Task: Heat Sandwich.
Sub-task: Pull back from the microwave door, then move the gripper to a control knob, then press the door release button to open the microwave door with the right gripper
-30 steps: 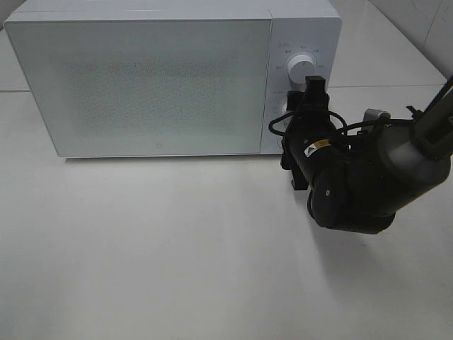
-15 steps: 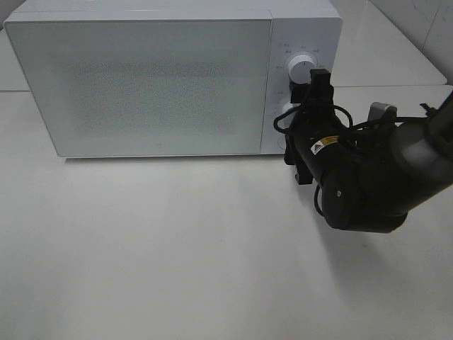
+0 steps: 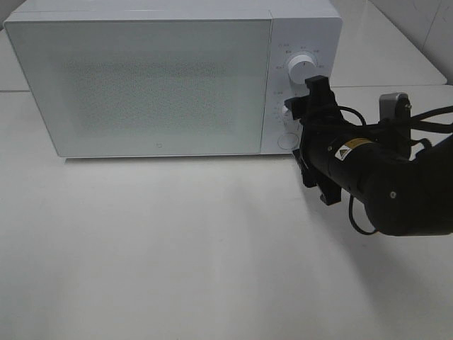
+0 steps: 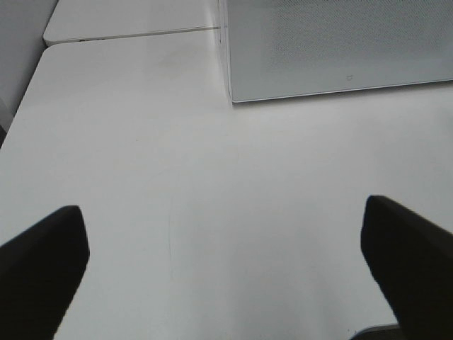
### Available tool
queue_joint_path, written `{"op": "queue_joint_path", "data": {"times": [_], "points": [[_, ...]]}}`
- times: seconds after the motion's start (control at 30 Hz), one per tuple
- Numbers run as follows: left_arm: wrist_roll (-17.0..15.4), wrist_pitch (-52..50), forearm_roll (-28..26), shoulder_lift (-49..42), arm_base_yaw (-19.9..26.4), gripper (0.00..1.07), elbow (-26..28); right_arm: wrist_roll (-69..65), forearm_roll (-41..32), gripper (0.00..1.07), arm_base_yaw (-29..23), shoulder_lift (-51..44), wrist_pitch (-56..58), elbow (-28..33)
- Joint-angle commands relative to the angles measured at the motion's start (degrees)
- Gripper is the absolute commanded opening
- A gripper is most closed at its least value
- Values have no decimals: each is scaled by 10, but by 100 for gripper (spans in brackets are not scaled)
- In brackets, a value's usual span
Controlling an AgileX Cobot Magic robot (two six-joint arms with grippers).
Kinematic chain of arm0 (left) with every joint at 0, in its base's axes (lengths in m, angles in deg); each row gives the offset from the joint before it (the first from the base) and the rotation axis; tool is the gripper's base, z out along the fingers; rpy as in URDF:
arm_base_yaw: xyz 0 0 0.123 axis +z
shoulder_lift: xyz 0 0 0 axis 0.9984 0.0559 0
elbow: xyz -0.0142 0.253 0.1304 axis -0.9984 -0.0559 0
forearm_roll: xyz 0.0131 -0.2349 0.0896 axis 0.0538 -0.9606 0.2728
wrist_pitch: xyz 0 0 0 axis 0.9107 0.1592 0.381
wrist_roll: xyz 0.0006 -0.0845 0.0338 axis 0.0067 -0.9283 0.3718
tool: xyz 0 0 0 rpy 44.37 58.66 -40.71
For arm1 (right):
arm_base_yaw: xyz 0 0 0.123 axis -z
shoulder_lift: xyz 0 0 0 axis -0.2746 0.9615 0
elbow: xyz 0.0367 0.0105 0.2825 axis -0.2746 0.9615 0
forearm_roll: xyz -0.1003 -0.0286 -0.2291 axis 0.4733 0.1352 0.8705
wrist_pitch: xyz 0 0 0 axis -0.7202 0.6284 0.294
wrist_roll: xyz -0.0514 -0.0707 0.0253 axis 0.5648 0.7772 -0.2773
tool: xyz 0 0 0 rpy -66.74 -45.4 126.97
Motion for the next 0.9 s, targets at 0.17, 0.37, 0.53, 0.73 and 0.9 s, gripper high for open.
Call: {"op": "queue_joint_path", "data": {"times": [0.17,0.37,0.53,0.73,0.9], "points": [[-2,-6,-1,-15,3,101,-1,250,11,76,3,-94,224,3],[-2,-6,-1,-15,3,101,-1,476,11,76,3,-163,376,3],[-2,-6,-1,-15,3,101,-1,619,11,76,3,-200,497,-3],[-2,-6,-1,-15,3,101,-1,750,62,76,3,-231,728,-56],[-2,-6,-1,-15,3,101,-1,731,136,76,3,-249,865,-97]]}}
